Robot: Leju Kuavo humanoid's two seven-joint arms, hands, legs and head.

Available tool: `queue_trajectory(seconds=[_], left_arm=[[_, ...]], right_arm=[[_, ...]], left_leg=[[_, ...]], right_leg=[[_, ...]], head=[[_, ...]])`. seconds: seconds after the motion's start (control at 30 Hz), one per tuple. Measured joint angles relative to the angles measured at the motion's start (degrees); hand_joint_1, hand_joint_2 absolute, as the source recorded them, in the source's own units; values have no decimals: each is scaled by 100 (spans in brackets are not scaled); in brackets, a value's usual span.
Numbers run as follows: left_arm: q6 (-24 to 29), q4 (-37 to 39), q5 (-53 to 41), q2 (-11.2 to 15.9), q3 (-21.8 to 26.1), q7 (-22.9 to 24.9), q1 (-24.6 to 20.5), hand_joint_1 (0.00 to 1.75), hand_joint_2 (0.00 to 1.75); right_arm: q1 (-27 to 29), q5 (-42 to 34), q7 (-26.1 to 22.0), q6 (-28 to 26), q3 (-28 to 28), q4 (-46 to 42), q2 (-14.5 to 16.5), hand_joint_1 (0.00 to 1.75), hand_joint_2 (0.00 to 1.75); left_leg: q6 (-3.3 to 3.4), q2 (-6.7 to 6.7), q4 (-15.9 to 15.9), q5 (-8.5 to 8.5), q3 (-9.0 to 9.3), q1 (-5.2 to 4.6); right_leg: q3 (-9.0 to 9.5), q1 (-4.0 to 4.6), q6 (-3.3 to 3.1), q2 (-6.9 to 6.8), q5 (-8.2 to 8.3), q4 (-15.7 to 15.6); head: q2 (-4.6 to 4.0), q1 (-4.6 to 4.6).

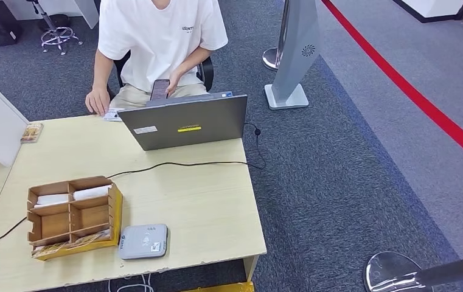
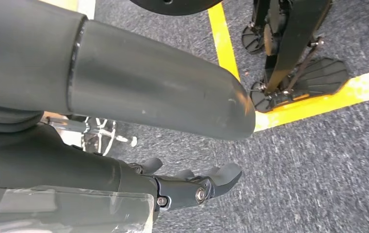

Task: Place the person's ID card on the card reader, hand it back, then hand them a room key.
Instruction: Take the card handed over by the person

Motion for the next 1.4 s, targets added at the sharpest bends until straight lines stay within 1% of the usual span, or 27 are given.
queue_trajectory(seconds=[0.1, 0.17, 0.23, 0.27, 0.33, 0.43, 0.5, 0.57, 0.67, 0.8, 0.87, 0.93, 0.97, 1.0, 1.1, 1.17, 1.23, 1.3, 1.4], left_arm=[[-17, -442, -619, -1, -2, -3, -84, 0, 175], [-126, -821, -1336, 0, -13, -6, -316, 0, 175], [-381, -1238, -2050, 45, -20, -5, -684, 0, 175], [-471, -1392, -2330, 111, -19, 5, -857, 0, 175], [-379, -1496, -2760, 360, -19, 66, -1145, 0, 175], [-89, -1422, -3676, 924, -32, 199, -1699, 0, 175], [-39, -1279, -4412, 1229, -83, 110, -2049, 0, 175], [-26, -1126, -4875, 1446, -162, 4, -2310, 0, 175], [-14, -932, -5003, 1661, -237, 3, -2541, 0, 175], [-13, -796, -5080, 1804, -290, 4, -2684, 0, 175], [-13, -681, -5388, 1851, -343, 7, -2765, 0, 175], [-16, -398, -6101, 1910, -453, 157, -2917, 0, 175], [-21, -213, -6563, 1957, -533, 367, -3019, 0, 175], [-38, -3, -7104, 2031, -644, 708, -3135, 0, 175], [-216, 610, -8626, 2336, -1104, 2069, -3483, 0, 175], [-491, 976, -9334, 2554, -1439, 2850, -3682, 0, 175], [-924, 1319, -9803, 2763, -1756, 3470, -3858, 0, 175], [-1372, 1634, -10070, 2949, -2019, 3944, -4013, 0, 175], [-1724, 2058, -10202, 3178, -2277, 4320, -4178, 0, 175]], right_arm=[[0, 6, 62, -39, 142, -76, -12, 0, 0], [-1, 62, 83, -43, 251, -115, -24, 0, 87], [-11, 166, 60, -31, 391, -147, -38, 0, 175], [-19, 215, 40, -20, 466, -159, -42, 0, 175], [-26, 280, 5, 5, 600, -181, -44, 0, 175], [-32, 343, -22, 26, 807, -217, -44, 0, 175], [-41, 348, -23, 31, 917, -239, -44, 0, 175], [-43, 351, -19, 34, 1002, -261, -43, 0, 175], [-34, 351, -17, 36, 1092, -287, -43, 0, 175], [-30, 351, -11, 34, 1158, -296, -44, 0, 175], [-28, 346, 8, 38, 1184, -297, -44, 0, 175], [-29, 331, 42, 46, 1205, -300, -44, 0, 175], [-32, 319, 63, 50, 1213, -302, -44, 0, 175], [-33, 306, 85, 54, 1217, -304, -44, 0, 175], [-29, 222, 164, 59, 1222, -305, -45, 0, 175], [-23, 143, 234, 69, 1224, -304, -52, 0, 175], [-19, 65, 317, 84, 1224, -303, -65, 0, 175], [-18, 8, 393, 101, 1224, -302, -81, 0, 175], [-15, -67, 454, 133, 1224, -302, -98, 0, 175]], left_leg=[[0, 0, 0, 0, 4, 0], [4, -6, 0, 5, 5, 0], [8, -10, 0, 10, 6, -3], [9, -7, 0, 11, 8, -3], [3, 3, 0, 15, 9, -1], [-7, -5, 0, 24, 5, 4], [-8, -7, 0, 26, 4, 7], [-9, -1, 0, 26, 4, 8], [-9, 8, 0, 26, 3, 7], [-9, 8, 0, 26, 0, 7], [-8, 6, 1, 26, -1, 5], [-8, 2, 1, 26, -3, 4], [-7, 1, 1, 27, -4, 4], [-8, 1, 1, 29, -4, 5], [-16, 2, 1, 38, -5, 7], [-20, 4, 1, 43, -6, 9], [-21, 5, 1, 44, -9, 9], [-22, 7, 1, 45, -10, 9], [-22, 12, 1, 44, -13, 9]], right_leg=[[-2, 0, 0, 0, 0, 0], [0, 0, 1, -7, 0, 0], [2, -2, 0, -13, 4, 0], [1, -3, -4, -11, 9, 0], [-4, -1, -13, -4, 18, 1], [-10, 4, -13, -11, 20, 3], [-8, 8, -13, -12, 21, 4], [-3, 9, -19, -7, 27, 6], [-6, 9, -26, 1, 35, 6], [-13, 9, -26, 1, 35, 4], [-20, 8, -23, 0, 33, 1], [-23, 8, -20, -4, 32, 0], [-24, 8, -20, -5, 32, 0], [-24, 8, -21, -6, 34, 1], [-25, 10, -25, -3, 41, 4], [-24, 11, -26, 1, 45, 5], [-22, 11, -26, 4, 47, 6], [-24, 10, -26, 8, 48, 6], [-27, 10, -26, 14, 49, 6]], head=[[0, -3], [0, 0], [0, 9], [0, 10], [0, 3], [0, -9], [0, -13], [0, -5], [0, -8], [0, -7], [0, -7], [0, -6], [0, -5], [0, -4], [0, -5], [0, -5], [0, -4], [0, -5], [0, -4]])
